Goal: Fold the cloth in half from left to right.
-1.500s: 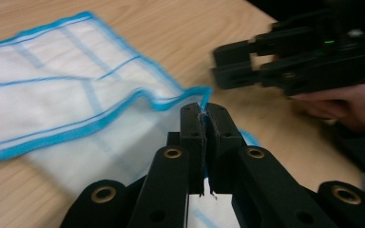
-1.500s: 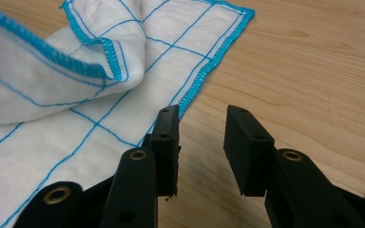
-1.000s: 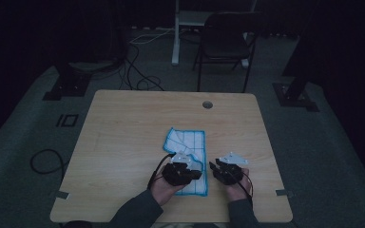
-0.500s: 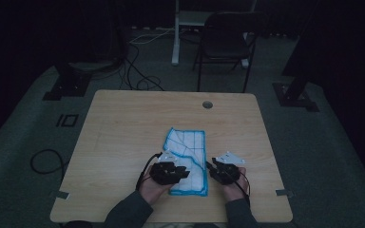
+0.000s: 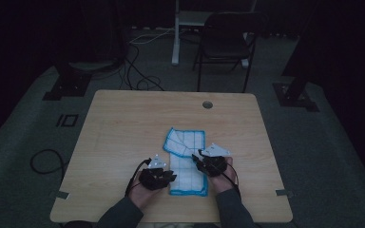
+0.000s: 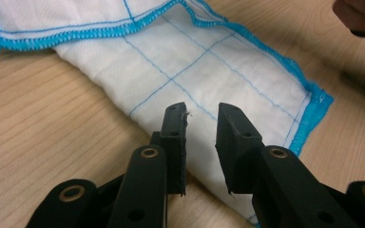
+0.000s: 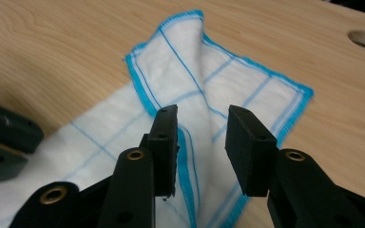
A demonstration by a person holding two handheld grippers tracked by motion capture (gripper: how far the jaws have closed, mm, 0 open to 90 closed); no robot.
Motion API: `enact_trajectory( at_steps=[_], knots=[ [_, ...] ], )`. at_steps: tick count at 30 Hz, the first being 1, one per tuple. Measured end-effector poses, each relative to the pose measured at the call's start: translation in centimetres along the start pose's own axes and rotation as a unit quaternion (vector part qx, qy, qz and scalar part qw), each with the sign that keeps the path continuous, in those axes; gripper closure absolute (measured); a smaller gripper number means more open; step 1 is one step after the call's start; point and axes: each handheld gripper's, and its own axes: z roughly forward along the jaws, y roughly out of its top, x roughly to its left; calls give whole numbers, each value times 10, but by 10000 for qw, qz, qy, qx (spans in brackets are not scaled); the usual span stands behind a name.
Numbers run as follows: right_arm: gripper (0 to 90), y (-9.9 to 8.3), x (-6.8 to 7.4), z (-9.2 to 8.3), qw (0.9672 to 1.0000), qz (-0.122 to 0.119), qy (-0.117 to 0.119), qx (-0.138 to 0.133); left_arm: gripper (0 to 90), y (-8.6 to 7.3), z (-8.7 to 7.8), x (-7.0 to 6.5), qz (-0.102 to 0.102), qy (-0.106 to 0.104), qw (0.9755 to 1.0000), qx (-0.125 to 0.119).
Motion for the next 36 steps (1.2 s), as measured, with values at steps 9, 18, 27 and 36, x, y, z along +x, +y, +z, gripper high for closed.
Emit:
enact_trajectory(
  at_steps=[9,18,27,36],
  knots=[
    [646,21,8,22,9991,-288,292,-82,743,-10,0,3,3,56,10000,-52],
    [649,42,18,50,9969,-609,505,-29,743,-14,1,1,75,96,9999,-68],
    [643,52,29,79,9944,-832,622,172,745,-17,1,-1,95,133,9999,-54],
    [606,42,34,102,9917,-917,701,571,747,-19,3,-1,50,111,9999,-67]
  ],
)
